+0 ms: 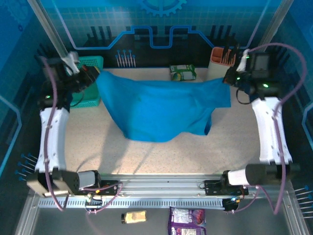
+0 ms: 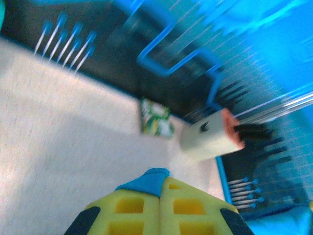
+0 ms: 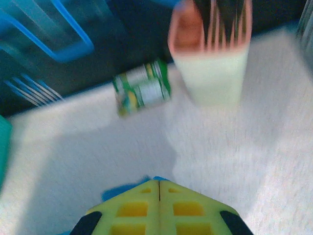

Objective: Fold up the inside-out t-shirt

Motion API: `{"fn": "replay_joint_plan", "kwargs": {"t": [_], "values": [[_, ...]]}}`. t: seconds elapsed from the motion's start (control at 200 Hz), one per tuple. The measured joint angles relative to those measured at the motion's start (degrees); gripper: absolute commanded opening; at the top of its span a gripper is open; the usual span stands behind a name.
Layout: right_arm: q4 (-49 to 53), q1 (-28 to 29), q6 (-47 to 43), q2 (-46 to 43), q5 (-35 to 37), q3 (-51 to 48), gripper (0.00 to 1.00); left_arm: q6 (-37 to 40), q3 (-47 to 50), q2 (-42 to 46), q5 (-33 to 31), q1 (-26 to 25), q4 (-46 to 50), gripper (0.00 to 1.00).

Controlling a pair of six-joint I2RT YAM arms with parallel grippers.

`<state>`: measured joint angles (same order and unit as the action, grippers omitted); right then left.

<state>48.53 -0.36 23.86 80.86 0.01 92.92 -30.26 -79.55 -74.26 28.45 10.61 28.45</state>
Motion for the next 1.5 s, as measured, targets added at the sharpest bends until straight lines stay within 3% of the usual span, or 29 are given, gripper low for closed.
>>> {"fn": "replay_joint_plan", "kwargs": {"t": [0.06, 0.175, 0.28, 0.38, 0.51, 0.76, 1.056, 1.236, 1.496], "values": [[-2.12, -0.09, 0.74, 4.37, -0.98, -6.99, 0.00, 0.00, 7.19, -2.71, 0.04, -0.46, -1.03, 0.00], [-3.56, -0.09, 2.19, 12.50, -2.03, -14.73, 0.25, -0.87, 20.35, -6.93, 0.00, -1.14, -3.21, 0.00], [-4.20, -0.09, 2.29, 14.21, -1.97, -17.99, 0.36, -1.33, 26.16, -8.83, -0.13, -1.20, -5.18, 0.00], [-6.27, -0.09, 2.05, 11.02, -2.01, -21.66, 0.42, -1.38, 27.32, -9.22, -0.11, -1.20, -7.91, 0.00], [-9.55, -0.09, 1.38, 7.76, -4.59, -28.00, 0.42, -1.46, 27.32, -9.22, -0.15, -1.20, -10.86, 0.00], [-17.62, -0.42, 2.27, 14.75, -9.66, -33.07, 0.53, -1.49, 27.32, -9.22, -0.15, -1.20, -11.91, 0.00], [-30.23, -3.72, 10.23, 16.68, -17.90, -40.30, 0.71, -1.49, 27.32, -9.22, -0.15, -1.20, -11.87, 0.00], [-37.73, -6.58, 15.02, 15.43, -23.21, -45.00, 0.73, -1.51, 27.32, -9.22, -0.35, -1.20, -11.89, 0.00], [-47.47, -9.51, 22.97, 15.26, -29.70, -49.35, 0.64, -1.51, 27.30, -9.35, -0.76, -1.25, -11.82, 0.00]]}}
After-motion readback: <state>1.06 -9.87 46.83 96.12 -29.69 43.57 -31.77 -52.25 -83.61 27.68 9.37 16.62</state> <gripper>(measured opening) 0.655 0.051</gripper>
